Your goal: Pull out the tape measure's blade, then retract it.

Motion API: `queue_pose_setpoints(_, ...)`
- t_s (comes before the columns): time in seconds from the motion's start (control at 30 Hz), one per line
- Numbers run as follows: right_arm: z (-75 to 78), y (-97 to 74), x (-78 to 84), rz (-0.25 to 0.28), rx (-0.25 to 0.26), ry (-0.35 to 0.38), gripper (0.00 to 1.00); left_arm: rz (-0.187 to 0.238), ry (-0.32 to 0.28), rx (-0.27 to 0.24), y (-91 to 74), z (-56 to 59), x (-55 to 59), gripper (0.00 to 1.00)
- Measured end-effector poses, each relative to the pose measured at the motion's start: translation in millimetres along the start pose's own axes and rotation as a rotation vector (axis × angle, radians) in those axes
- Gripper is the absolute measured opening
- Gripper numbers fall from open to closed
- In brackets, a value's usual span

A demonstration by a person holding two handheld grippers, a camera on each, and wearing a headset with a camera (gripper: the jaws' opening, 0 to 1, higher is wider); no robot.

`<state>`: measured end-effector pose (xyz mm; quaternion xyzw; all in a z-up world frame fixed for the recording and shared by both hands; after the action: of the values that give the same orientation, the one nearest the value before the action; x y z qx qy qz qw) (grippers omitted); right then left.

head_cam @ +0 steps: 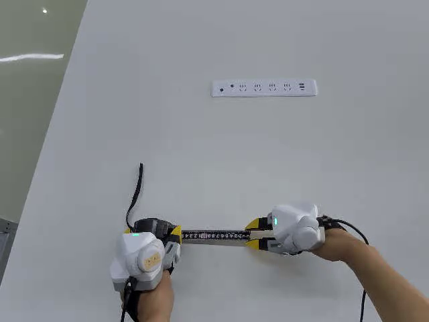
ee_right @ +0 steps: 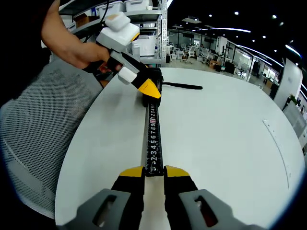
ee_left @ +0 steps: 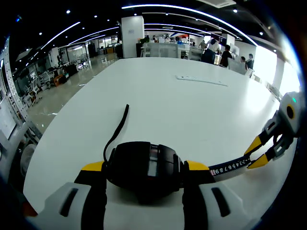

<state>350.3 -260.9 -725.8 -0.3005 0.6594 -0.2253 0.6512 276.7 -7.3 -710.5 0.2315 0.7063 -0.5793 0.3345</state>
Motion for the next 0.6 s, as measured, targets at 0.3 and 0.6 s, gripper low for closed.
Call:
queue_pose_setpoints(0.3, -0.5, 0.8, -5.7, -0.006, -0.004, 0.005, 0.13, 0.002, -0.001, 0.0, 0.2, 0.1, 0.0, 0.61)
queue_pose_setpoints(0.6, 1.3, 1.9, -12.6, -0.012, -0.008, 0.028, 0.13, 0.002, -0.001, -0.001, 0.5, 0.3, -0.9, 0.62)
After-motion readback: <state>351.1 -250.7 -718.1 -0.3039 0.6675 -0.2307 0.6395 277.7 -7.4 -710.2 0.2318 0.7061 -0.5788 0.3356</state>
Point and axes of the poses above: the centre of the closed fingertips' face, and the gripper's own axes: y roughly forward along the fingers, z roughly to its right, x roughly out of its underside, the point moved 10 cm from there along -y, roughly backward along the fingers, and after that the axes turned 5 degrees about -x, right-handed, at the moved point
